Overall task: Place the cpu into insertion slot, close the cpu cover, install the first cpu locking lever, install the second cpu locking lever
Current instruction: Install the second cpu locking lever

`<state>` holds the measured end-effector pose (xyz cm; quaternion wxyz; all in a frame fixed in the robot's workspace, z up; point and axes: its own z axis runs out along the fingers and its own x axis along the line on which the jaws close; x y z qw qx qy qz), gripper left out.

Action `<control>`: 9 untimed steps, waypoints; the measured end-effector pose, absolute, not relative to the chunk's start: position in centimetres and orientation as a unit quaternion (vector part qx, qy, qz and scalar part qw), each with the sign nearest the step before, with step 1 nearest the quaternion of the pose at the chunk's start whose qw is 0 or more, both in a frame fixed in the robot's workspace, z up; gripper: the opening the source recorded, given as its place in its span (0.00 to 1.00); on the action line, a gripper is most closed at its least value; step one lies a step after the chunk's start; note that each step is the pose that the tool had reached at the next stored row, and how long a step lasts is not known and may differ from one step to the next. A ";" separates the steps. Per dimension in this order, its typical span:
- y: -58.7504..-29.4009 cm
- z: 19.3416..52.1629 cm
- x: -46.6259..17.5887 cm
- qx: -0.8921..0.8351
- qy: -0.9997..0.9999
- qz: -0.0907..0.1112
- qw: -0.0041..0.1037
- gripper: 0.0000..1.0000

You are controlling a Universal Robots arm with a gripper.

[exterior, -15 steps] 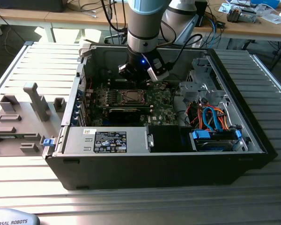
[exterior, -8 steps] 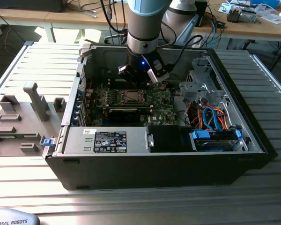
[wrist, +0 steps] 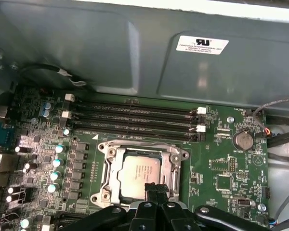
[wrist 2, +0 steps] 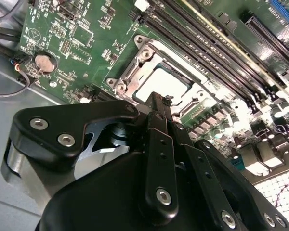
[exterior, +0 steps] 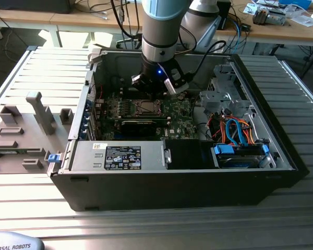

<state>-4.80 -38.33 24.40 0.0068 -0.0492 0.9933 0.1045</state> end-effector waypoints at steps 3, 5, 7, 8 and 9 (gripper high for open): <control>-38.7 24.3 -5.1 -0.049 0.993 0.105 0.007 0.11; -39.3 24.2 -5.4 -0.049 0.993 0.105 0.007 0.11; -39.5 24.2 -5.6 -0.049 0.993 0.105 0.007 0.11; -39.7 24.2 -5.7 -0.049 0.993 0.105 0.007 0.11; -39.8 24.2 -5.7 -0.049 0.993 0.105 0.007 0.11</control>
